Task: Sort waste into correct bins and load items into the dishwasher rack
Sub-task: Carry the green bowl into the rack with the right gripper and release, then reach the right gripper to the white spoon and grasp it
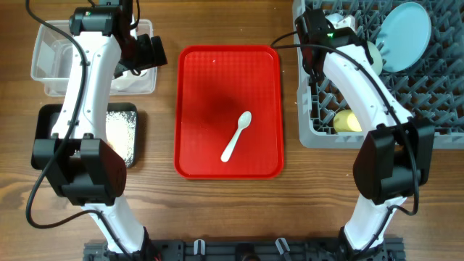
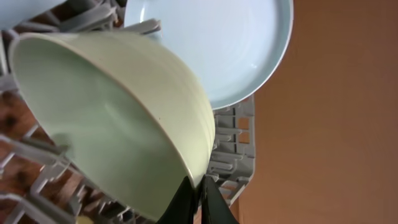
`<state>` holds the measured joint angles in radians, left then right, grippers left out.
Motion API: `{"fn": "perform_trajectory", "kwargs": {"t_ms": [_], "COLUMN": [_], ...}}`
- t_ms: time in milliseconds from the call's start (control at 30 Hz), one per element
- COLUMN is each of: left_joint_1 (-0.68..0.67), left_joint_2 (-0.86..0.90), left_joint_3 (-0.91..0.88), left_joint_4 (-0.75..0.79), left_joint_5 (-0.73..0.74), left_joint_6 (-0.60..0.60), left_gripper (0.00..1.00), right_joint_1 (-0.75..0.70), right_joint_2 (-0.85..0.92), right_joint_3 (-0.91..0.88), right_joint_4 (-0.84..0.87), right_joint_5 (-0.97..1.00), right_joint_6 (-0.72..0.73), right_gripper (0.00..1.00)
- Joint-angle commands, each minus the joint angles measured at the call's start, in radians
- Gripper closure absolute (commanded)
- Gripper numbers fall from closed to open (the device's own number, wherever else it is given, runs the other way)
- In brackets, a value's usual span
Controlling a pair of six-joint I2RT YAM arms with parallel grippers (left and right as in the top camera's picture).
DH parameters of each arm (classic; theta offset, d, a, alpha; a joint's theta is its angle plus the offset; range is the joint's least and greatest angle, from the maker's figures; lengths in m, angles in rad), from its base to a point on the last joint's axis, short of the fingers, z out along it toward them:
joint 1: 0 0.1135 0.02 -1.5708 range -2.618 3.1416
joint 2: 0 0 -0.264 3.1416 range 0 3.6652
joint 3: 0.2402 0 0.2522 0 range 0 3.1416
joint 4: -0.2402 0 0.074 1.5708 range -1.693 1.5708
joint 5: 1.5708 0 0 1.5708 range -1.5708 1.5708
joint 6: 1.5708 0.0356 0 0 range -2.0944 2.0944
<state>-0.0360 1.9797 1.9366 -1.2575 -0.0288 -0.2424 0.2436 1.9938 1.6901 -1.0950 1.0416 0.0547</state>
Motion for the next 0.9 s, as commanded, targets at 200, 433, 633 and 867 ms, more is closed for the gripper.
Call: {"fn": "perform_trajectory", "kwargs": {"t_ms": [200,433,633,867], "left_joint_1": [0.006,0.006,0.006,0.006], "left_joint_2": [-0.027,-0.027,-0.027,-0.027], "left_joint_3": [0.006,0.006,0.006,0.006], "left_joint_4": [0.000,0.000,0.000,0.000], "left_joint_5": [-0.006,-0.006,-0.006,-0.006], "left_joint_6": [-0.009,-0.009,-0.009,-0.009], "left_gripper": [0.00,0.00,0.00,0.00], "right_joint_1": [0.022,0.087,0.131,0.135], "right_joint_2": [0.030,0.030,0.023,-0.027], "right_joint_3": [-0.004,-0.003,-0.002,0.071], "right_joint_4": [-0.037,-0.120,-0.178,-0.179], "right_joint_5": [-0.275,-0.283,-0.313,-0.387], "right_joint_6": [0.002,0.071,0.110,0.162], "right_gripper": [0.40,0.18,0.05,0.00]}}
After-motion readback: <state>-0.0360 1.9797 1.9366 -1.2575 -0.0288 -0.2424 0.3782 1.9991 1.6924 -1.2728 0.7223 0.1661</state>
